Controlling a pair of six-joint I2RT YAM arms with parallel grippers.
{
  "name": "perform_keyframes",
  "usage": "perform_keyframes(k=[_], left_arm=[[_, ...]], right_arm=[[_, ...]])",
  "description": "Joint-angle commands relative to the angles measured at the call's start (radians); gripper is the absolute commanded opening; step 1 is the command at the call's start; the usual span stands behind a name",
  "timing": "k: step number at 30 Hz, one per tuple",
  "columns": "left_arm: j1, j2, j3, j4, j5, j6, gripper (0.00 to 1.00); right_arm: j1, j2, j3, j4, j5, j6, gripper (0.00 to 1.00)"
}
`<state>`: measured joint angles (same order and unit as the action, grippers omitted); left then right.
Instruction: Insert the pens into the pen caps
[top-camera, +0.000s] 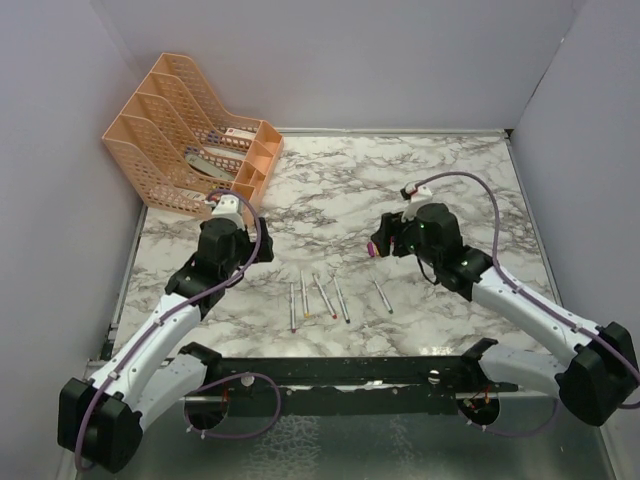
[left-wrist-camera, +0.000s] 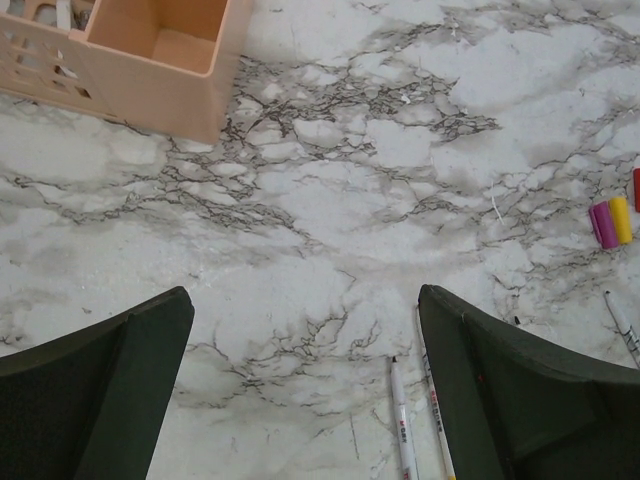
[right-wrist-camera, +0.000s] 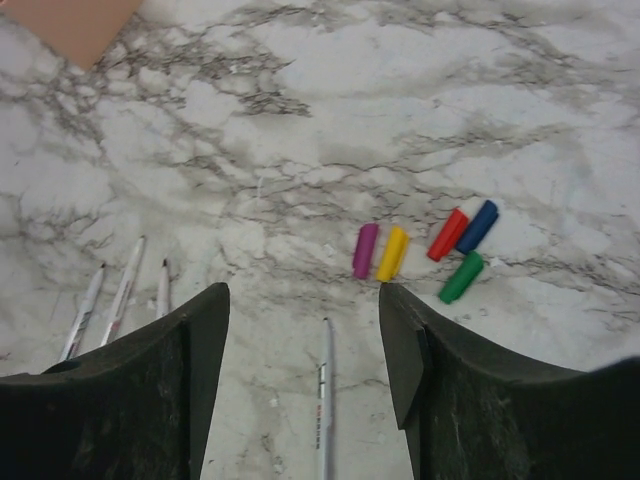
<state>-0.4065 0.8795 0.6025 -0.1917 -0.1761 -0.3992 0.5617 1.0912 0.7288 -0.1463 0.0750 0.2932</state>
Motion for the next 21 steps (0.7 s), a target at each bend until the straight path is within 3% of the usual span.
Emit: perform_keyframes(k=[1, 7, 15, 21], left_arm=[[-0.003, -0.046, 0.014, -0.067, -0.044, -0.041, 0.99], [-0.003, -0.155, 0.047, -0.153, -0.185, -0.059, 0.99], [-0.003, -0.221, 0.067, -0.298, -0.343, -0.15, 0.99], [-0.002, -0.303, 0.068, -0.365, -0.459, -0.183, 0.99]], right_arm=[[0.165, 0.07, 0.082, -0.056, 0.1, 0.041, 0.61], [0.374, 0.269, 0.207, -0.106, 0.198, 0.071, 0.6], [0.563, 0.497, 0.366, -0.147, 0.239, 0.083, 0.48], [0.628, 0.644, 0.504, -0.214, 0.239, 0.106, 0.48]])
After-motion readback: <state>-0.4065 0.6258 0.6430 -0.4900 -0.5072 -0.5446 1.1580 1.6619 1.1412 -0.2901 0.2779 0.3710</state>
